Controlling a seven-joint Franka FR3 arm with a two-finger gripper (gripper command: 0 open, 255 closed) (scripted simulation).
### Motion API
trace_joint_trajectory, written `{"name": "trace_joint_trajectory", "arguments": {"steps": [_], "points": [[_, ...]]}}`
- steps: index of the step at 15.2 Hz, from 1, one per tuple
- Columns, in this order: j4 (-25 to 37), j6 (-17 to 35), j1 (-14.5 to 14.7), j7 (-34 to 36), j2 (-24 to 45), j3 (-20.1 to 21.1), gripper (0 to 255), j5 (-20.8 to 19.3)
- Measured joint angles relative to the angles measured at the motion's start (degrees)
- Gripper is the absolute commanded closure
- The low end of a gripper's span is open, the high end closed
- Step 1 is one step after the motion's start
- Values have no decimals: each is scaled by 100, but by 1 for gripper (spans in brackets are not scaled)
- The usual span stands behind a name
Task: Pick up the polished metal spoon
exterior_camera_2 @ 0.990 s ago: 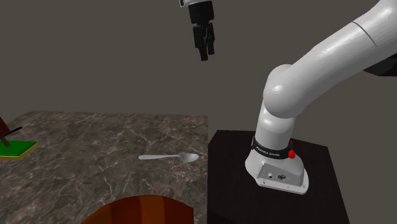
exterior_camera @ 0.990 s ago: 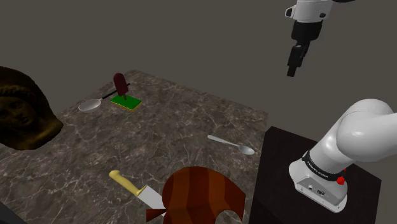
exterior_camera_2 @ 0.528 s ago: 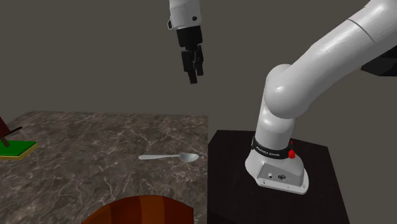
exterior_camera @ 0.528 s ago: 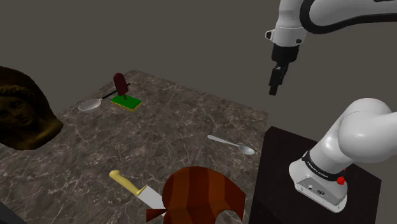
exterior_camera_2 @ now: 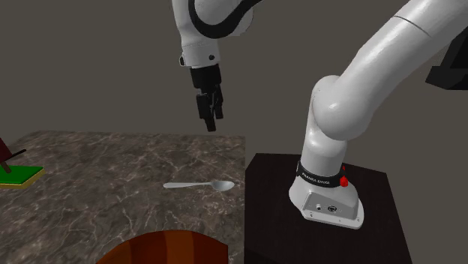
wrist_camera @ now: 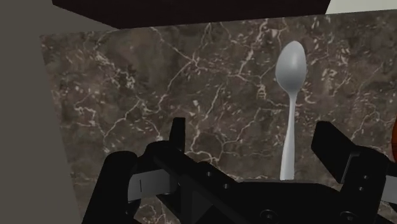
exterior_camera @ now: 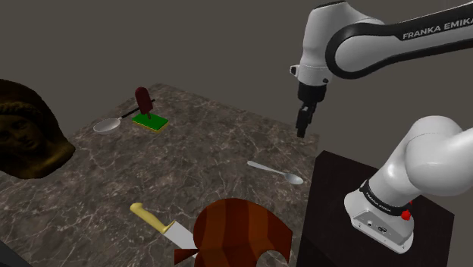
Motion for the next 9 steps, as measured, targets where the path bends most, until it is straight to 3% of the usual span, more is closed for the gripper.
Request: {"name": "trace_joint_trajectory", "arguments": {"steps": [9], "points": [[-45, 1737, 642, 46, 1558, 562, 0, 745]]}}
